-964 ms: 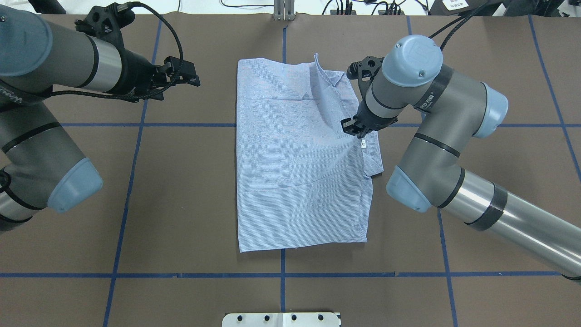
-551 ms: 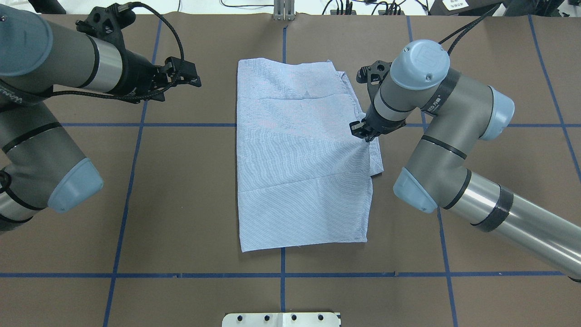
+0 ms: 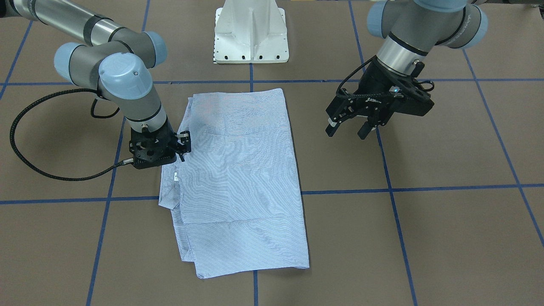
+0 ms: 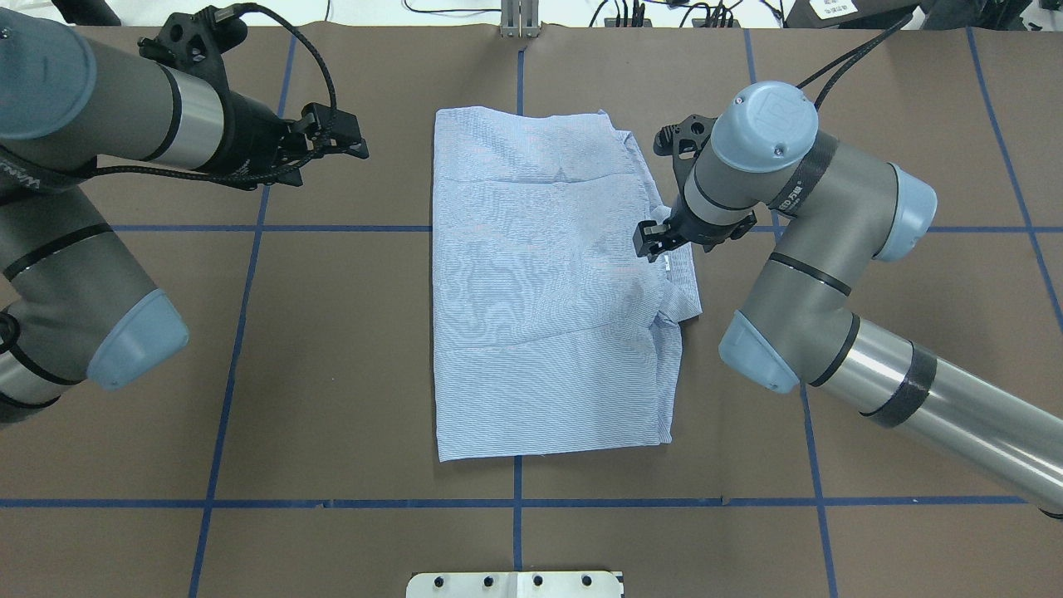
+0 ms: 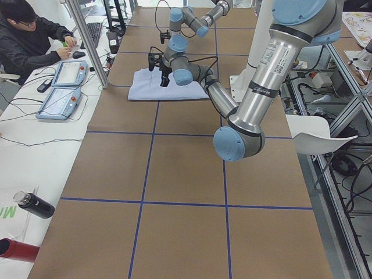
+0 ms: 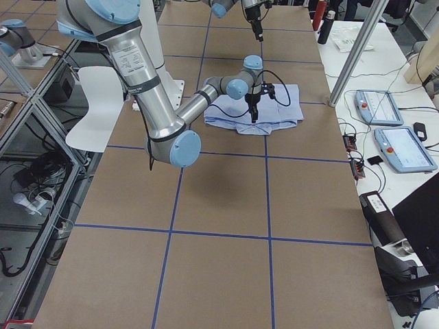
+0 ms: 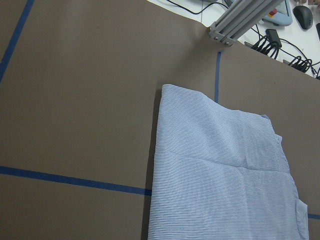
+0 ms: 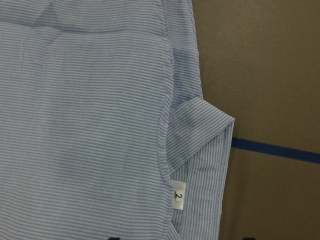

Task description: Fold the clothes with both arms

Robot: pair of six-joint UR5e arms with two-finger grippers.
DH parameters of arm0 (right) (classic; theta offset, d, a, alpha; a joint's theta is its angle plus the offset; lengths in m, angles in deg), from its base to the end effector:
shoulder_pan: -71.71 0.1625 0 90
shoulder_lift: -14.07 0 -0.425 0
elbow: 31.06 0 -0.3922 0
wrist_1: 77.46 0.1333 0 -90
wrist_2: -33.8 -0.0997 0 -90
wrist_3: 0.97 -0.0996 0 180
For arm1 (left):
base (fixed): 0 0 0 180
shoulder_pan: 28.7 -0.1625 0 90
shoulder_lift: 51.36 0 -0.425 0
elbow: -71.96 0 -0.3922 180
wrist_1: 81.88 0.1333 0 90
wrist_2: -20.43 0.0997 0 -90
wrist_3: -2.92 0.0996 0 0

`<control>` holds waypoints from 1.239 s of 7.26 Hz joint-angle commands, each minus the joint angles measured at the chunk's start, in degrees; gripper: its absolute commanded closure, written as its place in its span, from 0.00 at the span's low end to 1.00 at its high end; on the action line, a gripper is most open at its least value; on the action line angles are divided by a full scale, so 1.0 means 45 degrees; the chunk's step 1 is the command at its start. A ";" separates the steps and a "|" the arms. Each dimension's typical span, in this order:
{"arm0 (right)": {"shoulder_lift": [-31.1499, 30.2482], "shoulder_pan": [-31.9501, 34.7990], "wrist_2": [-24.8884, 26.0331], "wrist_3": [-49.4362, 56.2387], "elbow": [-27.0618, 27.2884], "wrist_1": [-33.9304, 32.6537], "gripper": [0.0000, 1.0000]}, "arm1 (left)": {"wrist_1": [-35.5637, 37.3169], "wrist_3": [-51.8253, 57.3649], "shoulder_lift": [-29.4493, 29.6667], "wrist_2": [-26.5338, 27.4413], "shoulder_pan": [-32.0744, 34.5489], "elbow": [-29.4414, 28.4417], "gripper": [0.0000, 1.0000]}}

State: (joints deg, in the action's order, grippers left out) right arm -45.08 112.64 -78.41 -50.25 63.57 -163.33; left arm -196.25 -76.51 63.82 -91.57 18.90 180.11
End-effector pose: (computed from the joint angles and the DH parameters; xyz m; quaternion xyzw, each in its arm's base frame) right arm -0.4457 -0.5131 0.3072 0.0802 -0.3701 -0.0636 0.9234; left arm 0.3265 -0.5000 0.2208 0.1273 0.5549 -0.1581 0.8068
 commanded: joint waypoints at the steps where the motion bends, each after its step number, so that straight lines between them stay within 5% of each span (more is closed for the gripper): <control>1: -0.0157 0.0047 -0.0161 -0.0122 0.0375 0.0117 0.00 | -0.0034 -0.0839 -0.0027 0.0083 -0.0438 0.0319 0.00; 5: -0.2400 0.0008 -0.1350 -0.3610 0.1295 0.4657 0.00 | -0.0403 -0.4139 -0.0047 0.2424 -0.4243 0.0595 0.00; 9: -0.2502 0.0047 -0.1881 -0.4516 0.1627 0.5020 0.00 | -0.1656 -0.6528 -0.0106 0.4536 -0.7315 0.0186 0.00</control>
State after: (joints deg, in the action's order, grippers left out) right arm -56.26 112.81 -86.74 -69.51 70.54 -140.88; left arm -203.56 -104.16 63.25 -73.97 -10.53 181.62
